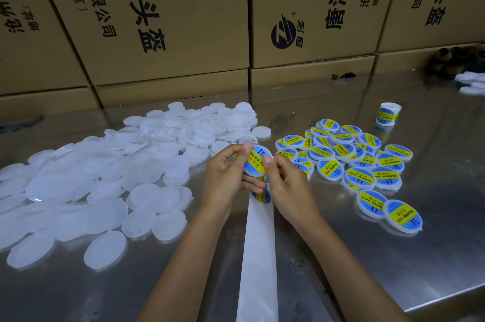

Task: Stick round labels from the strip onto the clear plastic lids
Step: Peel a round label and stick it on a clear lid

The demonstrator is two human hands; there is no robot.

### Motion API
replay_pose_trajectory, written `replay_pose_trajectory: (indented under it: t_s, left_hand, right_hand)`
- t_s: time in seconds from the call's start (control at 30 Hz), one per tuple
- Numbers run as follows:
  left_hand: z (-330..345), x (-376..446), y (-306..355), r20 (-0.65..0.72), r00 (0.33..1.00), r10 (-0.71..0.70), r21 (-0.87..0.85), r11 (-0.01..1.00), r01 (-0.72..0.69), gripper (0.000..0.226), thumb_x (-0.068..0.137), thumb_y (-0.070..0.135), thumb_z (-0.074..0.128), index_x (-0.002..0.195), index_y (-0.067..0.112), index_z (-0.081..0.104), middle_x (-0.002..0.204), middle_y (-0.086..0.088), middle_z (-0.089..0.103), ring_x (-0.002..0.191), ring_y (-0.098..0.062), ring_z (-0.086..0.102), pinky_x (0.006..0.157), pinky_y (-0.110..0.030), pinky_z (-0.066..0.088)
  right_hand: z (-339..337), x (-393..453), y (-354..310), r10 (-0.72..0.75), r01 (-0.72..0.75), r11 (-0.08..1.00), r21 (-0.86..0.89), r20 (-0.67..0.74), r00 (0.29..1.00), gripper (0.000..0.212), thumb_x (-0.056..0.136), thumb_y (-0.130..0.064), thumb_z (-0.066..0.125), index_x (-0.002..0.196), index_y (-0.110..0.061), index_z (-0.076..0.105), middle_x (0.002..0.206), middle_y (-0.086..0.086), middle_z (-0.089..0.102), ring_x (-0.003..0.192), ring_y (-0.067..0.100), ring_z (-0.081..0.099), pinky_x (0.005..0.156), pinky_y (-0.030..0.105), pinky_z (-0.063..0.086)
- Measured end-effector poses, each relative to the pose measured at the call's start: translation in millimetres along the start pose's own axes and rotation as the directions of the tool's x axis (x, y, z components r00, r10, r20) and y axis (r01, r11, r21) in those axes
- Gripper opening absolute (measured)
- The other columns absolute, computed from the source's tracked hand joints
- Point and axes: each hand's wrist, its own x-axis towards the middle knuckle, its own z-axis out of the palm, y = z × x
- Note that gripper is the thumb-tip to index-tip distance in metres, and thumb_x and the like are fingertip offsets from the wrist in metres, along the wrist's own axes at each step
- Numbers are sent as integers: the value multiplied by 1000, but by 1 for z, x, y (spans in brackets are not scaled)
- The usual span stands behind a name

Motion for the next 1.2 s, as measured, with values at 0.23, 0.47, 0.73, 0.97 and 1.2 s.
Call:
replay_pose_trajectory:
  t_s: [0.23,0.47,0.73,0.97,1.2]
  left_hand:
    - [0,-7,5,213,977,7,58,998,-19,26,106,15,50,126,14,66,88,-13,78,72,-30,77,60,-27,60]
    - [0,-10,5,359,933,-25,120,993,-20,55,98,-13,50,144,17,51,125,-17,67,91,-32,74,84,-37,62]
    - [3,-8,7,225,974,-16,52,999,4,32,92,2,69,121,16,68,82,-12,78,69,-28,76,61,-26,60]
    - [4,-8,4,50,998,-49,-69,996,52,20,100,16,59,110,20,76,87,-7,79,76,-28,77,60,-26,60]
    - [7,-9,7,218,975,-39,-19,999,44,21,104,12,53,118,16,68,87,-16,77,76,-28,77,63,-26,61]
  right_hand:
    - [-4,6,11,117,-129,979,-156,-84,990,58,84,-71,48,62,-18,37,52,-11,44,54,11,41,56,31,35]
    - [-10,7,17,103,-146,918,-369,-132,986,68,87,-77,25,62,-16,44,58,-2,53,63,18,53,61,32,38]
    - [-6,6,11,66,-80,990,-117,-117,991,54,103,-47,32,56,-23,40,46,-11,45,56,15,41,61,37,36]
    - [0,2,10,91,-91,961,-263,-11,996,54,84,-74,44,68,-22,41,60,-17,54,61,4,50,57,29,38]
    - [-3,6,14,73,-132,936,-326,-185,980,48,104,-46,30,63,-23,42,64,-6,55,71,21,53,67,33,36]
